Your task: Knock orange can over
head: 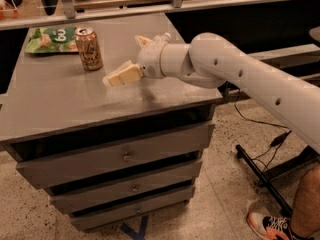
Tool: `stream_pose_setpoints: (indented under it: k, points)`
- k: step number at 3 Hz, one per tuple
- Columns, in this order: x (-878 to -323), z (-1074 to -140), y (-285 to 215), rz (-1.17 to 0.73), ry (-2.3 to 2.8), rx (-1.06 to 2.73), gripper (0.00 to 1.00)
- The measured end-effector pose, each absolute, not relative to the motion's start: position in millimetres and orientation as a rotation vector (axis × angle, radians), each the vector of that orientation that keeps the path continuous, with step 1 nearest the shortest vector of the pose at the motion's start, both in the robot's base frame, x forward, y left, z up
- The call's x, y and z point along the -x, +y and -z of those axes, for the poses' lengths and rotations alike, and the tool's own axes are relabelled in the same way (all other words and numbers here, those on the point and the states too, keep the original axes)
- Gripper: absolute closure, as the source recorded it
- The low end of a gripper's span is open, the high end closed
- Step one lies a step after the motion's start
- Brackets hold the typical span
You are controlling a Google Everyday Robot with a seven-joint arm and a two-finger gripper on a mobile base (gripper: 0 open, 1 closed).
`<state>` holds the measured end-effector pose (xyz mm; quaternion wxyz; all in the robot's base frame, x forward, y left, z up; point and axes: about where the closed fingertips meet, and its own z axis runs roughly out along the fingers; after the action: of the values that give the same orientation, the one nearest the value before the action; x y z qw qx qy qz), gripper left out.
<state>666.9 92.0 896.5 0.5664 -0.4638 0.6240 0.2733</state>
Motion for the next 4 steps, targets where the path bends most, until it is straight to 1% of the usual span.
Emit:
stream_pose_setpoints:
  k: [2, 4]
  points:
    - [-701.9, -895.9, 141.1, -0.716, 1.406, 1.166, 0.00]
    - [-723.8, -896.3, 170.7, -0.746, 1.435, 1.182, 0.00]
